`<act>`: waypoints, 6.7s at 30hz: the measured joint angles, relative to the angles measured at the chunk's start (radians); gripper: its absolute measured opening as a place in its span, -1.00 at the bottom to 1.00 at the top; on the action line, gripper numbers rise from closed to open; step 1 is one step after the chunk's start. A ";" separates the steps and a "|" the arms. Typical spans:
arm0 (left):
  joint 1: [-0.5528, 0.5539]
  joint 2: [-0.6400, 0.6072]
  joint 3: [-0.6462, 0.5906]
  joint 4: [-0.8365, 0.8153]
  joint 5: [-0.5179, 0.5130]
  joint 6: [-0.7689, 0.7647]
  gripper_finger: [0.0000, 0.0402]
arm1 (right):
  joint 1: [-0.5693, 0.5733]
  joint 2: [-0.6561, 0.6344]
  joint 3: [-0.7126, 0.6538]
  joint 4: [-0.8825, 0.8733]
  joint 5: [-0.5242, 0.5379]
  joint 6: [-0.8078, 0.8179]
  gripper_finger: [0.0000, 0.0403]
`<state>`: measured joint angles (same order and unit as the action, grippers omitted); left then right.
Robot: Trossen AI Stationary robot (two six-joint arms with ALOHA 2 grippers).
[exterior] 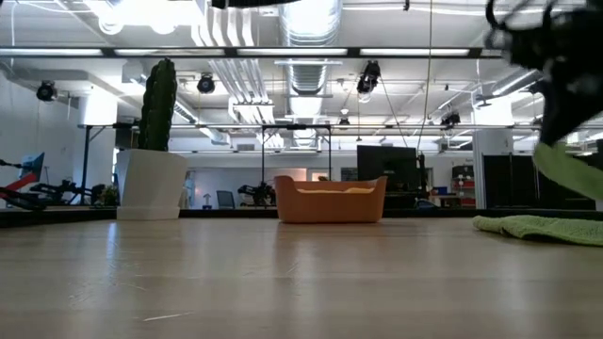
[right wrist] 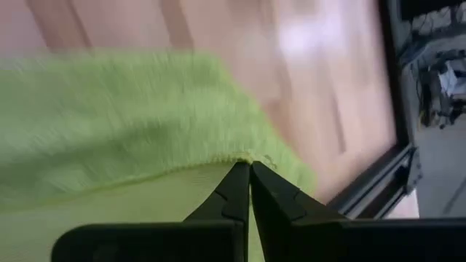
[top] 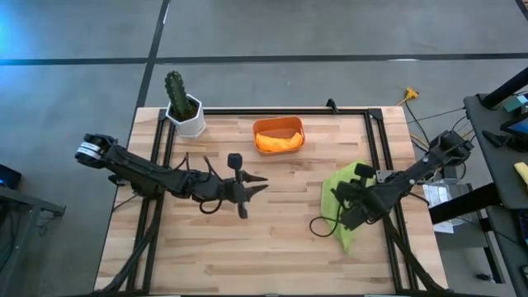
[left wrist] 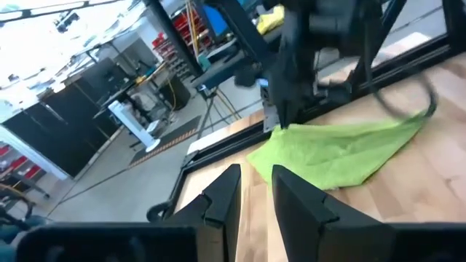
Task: Roll microfiber towels into tight, uniform cylinder then place into a basket
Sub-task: Fold the green microfiber cloth
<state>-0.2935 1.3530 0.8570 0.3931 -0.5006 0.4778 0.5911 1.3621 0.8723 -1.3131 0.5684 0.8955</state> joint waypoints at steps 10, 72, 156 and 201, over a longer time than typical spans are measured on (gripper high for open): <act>0.002 0.008 0.000 0.001 -0.005 -0.001 -0.53 | 0.010 0.000 0.225 0.007 -0.055 -0.159 -0.96; 0.006 0.006 0.000 -0.010 -0.005 0.003 -0.46 | -0.002 0.322 -0.029 0.609 0.021 -0.503 -0.37; 0.006 0.006 0.022 0.000 0.058 -0.097 -0.46 | -0.043 0.271 0.128 0.584 0.533 -0.946 -0.96; 0.209 0.461 0.094 0.249 0.251 -0.357 0.45 | -0.290 0.013 0.171 0.772 0.260 -0.876 -0.96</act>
<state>-0.0845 1.8138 0.9512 0.6422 -0.2500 0.1204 0.3008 1.3750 1.0429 -0.5407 0.8286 0.0193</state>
